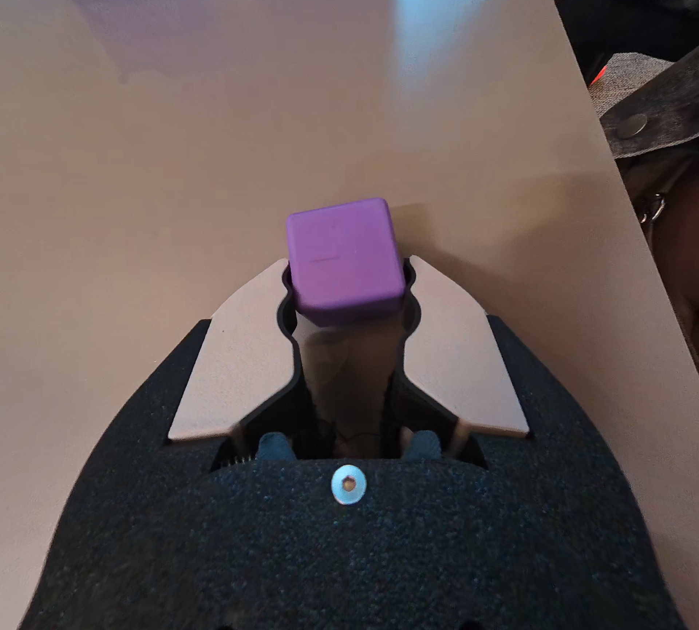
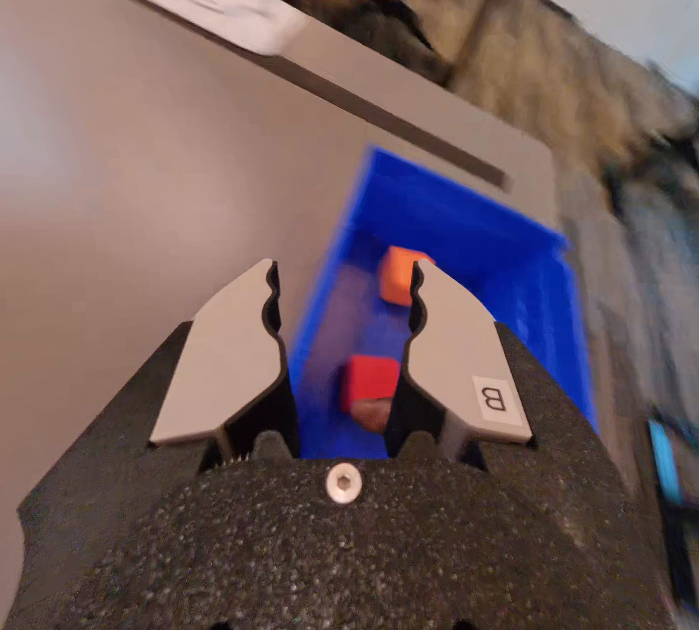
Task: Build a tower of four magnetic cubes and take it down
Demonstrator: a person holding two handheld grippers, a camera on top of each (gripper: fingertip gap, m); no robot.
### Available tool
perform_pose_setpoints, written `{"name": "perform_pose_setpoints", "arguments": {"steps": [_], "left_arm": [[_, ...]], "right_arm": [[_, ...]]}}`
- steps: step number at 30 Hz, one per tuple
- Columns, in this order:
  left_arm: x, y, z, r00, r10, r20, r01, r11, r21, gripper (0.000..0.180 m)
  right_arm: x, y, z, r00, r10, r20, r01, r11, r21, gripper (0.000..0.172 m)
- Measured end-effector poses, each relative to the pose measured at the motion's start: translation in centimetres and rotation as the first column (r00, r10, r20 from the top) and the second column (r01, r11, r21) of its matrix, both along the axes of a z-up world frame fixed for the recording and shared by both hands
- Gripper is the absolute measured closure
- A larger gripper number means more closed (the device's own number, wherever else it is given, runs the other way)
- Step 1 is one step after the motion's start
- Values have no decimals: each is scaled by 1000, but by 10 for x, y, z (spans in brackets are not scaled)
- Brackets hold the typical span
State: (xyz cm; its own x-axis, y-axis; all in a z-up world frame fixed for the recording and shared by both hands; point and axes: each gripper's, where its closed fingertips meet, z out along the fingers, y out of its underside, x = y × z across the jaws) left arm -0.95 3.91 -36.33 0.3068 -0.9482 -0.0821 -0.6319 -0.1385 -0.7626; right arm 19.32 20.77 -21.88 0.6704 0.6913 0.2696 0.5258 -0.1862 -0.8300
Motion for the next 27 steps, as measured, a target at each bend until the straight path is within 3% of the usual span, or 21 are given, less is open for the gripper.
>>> {"name": "perform_pose_setpoints", "arguments": {"steps": [2,5,8,11,12,16,20,21,24,27], "left_arm": [[1,-2,0,1000,-14,4,14,1000,-10,120],[1,-7,2,999,-34,29,35,998,-43,104],[0,-6,11,996,-19,90,24,998,-58,84],[-2,3,24,984,32,177,-25,999,-40,41],[-2,5,30,977,39,210,-33,999,-33,34],[-7,9,53,947,51,317,-56,998,8,34],[-13,15,60,940,72,334,-92,995,46,34],[-13,15,61,939,72,336,-94,994,50,34],[-12,15,59,944,71,321,-95,994,59,34],[-12,16,57,947,74,312,-97,994,58,34]], "right_arm": [[-56,-45,5,947,322,-10,-322,947,-5,104],[-119,-113,-6,740,672,25,-671,741,-38,106],[-156,-155,-31,568,821,61,-810,570,-137,106],[-182,-167,-58,478,872,104,-840,489,-234,105],[-190,-168,-67,462,879,118,-840,476,-262,104],[-214,-173,-100,398,906,140,-835,422,-353,104],[-222,-168,-126,383,901,203,-810,434,-395,113],[-223,-169,-128,378,902,207,-812,431,-394,124],[-221,-165,-123,400,892,209,-815,451,-365,124],[-213,-154,-99,486,856,178,-803,518,-296,124]]}}
